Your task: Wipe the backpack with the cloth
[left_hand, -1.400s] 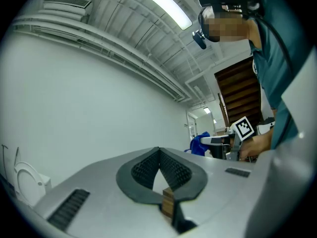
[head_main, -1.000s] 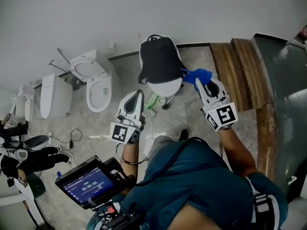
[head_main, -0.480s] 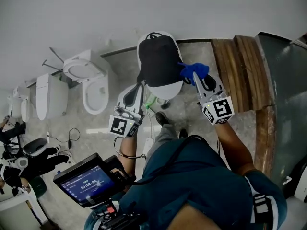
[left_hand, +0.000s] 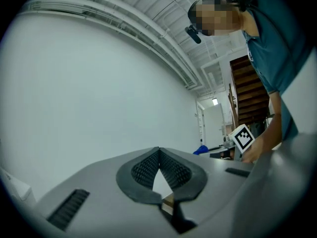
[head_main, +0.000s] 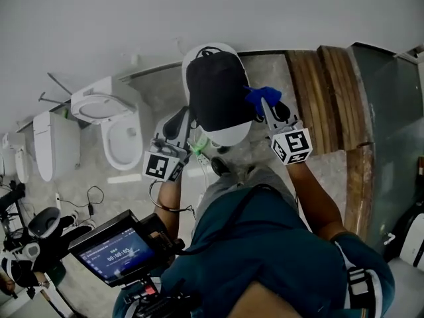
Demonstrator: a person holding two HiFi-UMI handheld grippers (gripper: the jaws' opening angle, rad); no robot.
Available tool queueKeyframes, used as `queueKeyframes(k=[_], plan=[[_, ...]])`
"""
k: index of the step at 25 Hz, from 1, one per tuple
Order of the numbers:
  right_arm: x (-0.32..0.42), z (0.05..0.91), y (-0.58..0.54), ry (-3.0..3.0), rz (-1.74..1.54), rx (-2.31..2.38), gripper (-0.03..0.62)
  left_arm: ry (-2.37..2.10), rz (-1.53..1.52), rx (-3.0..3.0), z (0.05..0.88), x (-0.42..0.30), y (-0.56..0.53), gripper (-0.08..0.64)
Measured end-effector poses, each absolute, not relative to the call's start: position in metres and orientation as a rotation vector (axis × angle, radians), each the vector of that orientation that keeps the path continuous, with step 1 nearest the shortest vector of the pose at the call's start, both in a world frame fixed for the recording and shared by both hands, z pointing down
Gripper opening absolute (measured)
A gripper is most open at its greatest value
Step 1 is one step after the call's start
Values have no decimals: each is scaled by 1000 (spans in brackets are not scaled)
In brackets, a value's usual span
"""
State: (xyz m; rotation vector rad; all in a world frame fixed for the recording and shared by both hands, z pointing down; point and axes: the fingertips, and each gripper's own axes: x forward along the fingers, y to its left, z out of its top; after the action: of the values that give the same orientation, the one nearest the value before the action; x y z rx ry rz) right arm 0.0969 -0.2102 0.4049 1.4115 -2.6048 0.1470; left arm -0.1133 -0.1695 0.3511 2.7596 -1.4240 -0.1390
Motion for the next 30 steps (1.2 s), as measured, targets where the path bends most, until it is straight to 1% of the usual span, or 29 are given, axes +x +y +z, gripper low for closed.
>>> queueKeyframes(k=[4,10,16,20,25,30], plan=[[90,458,-263,-2544,230,1413,51,-1383,-105,2742,378,-130,-218,5],[118,571,-315,-2390,455,1459,51,-1368,-31,2687,411,-122,-257,5],[153,727,-342,-2157,834,1464,51,-1370,0,2617,458,-113,-296,5],[161,800,-333,-2043,1139,1440,51,-1377,8,2568,487,-116,-306,5],[137,839,-332,-2067,1431,1263,51,-1402,18,2521,511,-123,-313,4],[123,837,-380,-2157,1465,1229,51,-1450,9,2473,525,-131,-311,5]])
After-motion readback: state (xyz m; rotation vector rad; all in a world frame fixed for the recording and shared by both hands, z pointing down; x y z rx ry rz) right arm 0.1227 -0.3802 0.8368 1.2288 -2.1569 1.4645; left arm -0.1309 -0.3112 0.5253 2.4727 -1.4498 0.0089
